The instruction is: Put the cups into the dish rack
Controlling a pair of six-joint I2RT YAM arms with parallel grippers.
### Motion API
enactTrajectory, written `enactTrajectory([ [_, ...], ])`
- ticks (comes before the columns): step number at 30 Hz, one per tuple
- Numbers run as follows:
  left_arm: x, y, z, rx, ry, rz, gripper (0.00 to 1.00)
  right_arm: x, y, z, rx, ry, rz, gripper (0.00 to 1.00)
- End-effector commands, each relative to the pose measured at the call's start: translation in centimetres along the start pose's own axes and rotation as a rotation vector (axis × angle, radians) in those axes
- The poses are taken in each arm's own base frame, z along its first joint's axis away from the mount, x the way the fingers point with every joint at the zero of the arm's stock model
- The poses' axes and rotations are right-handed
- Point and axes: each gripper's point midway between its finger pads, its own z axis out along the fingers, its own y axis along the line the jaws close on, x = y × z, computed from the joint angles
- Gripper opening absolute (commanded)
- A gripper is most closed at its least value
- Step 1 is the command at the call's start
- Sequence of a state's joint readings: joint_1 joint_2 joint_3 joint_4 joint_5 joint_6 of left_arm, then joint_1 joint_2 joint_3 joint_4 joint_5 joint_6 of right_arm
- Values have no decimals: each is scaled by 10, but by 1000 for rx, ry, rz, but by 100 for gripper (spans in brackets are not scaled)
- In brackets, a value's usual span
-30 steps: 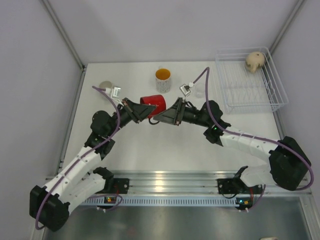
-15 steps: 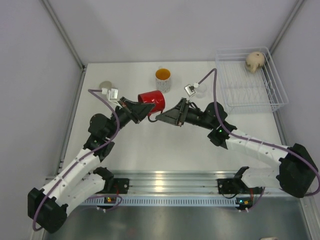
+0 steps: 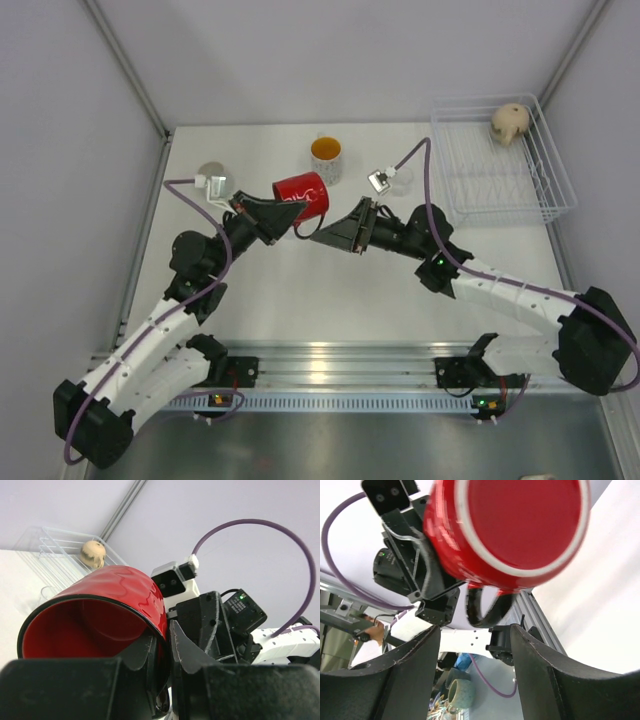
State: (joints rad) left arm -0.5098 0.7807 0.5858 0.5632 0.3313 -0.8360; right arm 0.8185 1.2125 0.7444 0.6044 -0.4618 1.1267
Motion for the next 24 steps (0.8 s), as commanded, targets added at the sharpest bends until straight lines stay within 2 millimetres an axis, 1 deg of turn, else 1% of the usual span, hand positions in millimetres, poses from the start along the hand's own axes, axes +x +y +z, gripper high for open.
enactTrajectory([
  [1, -57, -68, -3, 211, -176, 75, 0, -2, 21, 6, -75, -6, -24, 59],
  [3, -55, -68, -3, 217, -174, 56, 0, -4, 23, 7, -87, -17, -25, 59],
  [4, -55, -69, -3, 223, -175, 46, 0, -3, 20, 10, -86, -15, -20, 57],
  [5, -53, -69, -4, 235, -179, 38, 0, -5, 28, 10, -121, -23, -22, 56],
  [7, -51, -68, -4, 245, -180, 10, 0, -6, 30, 14, -146, -24, -4, 53],
  [8, -47, -65, -5, 246, -180, 4, 0, -8, 38, 16, -181, -24, -11, 52],
  [9, -46, -64, -5, 246, -180, -5, 0, -7, 36, 19, -187, -18, -5, 51],
  [10, -43, -61, -5, 240, -177, -11, 0, -6, 38, 21, -197, -10, 6, 51],
  [12, -40, -60, -6, 251, -176, -24, 0, -6, 42, 25, -220, -7, 8, 49],
  [15, -36, -60, -5, 259, -162, -29, 0, -5, 46, 26, -251, -9, 18, 48],
  [18, -33, -58, -7, 255, -158, -27, 0, -5, 44, 27, -250, -14, 27, 44],
  [21, -29, -56, -9, 256, -144, -22, 0, -6, 45, 27, -266, -21, 36, 41],
  [24, -23, -54, -9, 258, -124, -22, 0, -7, 50, 28, -285, -15, 38, 39],
])
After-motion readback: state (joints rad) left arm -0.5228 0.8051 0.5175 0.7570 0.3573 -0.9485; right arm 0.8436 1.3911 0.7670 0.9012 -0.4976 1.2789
